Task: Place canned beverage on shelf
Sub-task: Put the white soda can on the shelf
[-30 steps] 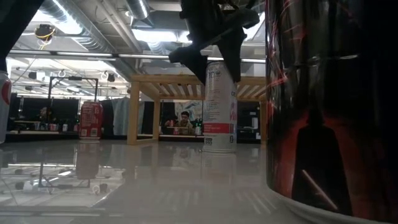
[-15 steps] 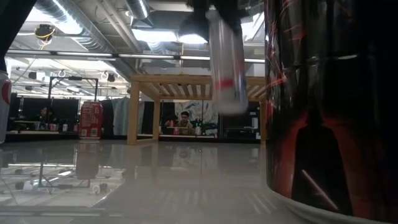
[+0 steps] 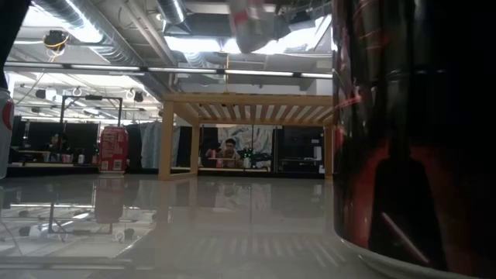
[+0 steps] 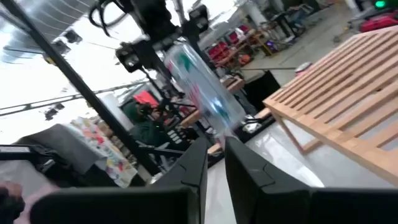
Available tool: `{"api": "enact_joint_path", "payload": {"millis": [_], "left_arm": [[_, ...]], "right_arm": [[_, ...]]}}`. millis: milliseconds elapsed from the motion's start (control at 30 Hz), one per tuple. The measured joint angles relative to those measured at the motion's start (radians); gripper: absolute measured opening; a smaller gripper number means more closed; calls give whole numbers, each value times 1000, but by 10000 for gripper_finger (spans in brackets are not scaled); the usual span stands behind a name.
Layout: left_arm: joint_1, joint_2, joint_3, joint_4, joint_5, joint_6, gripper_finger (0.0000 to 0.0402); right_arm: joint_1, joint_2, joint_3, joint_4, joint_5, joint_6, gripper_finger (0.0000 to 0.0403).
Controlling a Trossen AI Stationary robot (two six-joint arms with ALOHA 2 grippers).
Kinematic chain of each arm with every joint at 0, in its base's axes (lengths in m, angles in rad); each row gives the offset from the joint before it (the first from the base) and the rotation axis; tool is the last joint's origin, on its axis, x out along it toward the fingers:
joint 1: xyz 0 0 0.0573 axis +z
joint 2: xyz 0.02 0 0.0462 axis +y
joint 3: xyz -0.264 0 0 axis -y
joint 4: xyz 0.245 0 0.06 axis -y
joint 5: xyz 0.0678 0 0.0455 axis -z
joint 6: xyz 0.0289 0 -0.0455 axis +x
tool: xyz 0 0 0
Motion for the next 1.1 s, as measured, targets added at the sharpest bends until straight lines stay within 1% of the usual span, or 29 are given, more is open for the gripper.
{"api": "enact_joint_path", "payload": {"millis": [167, 233, 333, 467, 567, 633, 733, 800, 933, 1100], "left_arm": [[73, -99, 2, -70, -89, 124, 244], [123, -125, 1, -110, -88, 167, 244], [212, -144, 1, -187, -64, 229, 244], [320, -142, 0, -154, 15, 363, 244], [388, -127, 0, -181, 45, 446, 244], [440, -110, 0, -170, 93, 486, 244], [493, -89, -1, -168, 178, 498, 244], [516, -88, -10, -170, 212, 496, 244], [542, -87, -61, -169, 210, 497, 244], [550, -87, -169, -171, 216, 495, 244]], "right_arm": [[0, 58, 13, 8, 57, -1, 46], [0, 69, 14, 7, 66, -1, 46], [0, 84, 14, 6, 88, -1, 46], [0, 102, 14, 6, 140, 1, 46], [0, 117, 14, 5, 150, 2, 46], [0, 125, 14, 7, 152, 2, 46], [0, 137, 14, 6, 157, 2, 46], [0, 145, 14, 7, 166, 3, 46], [0, 162, 14, 6, 166, 3, 46], [0, 174, 14, 8, 166, 3, 46]]}}
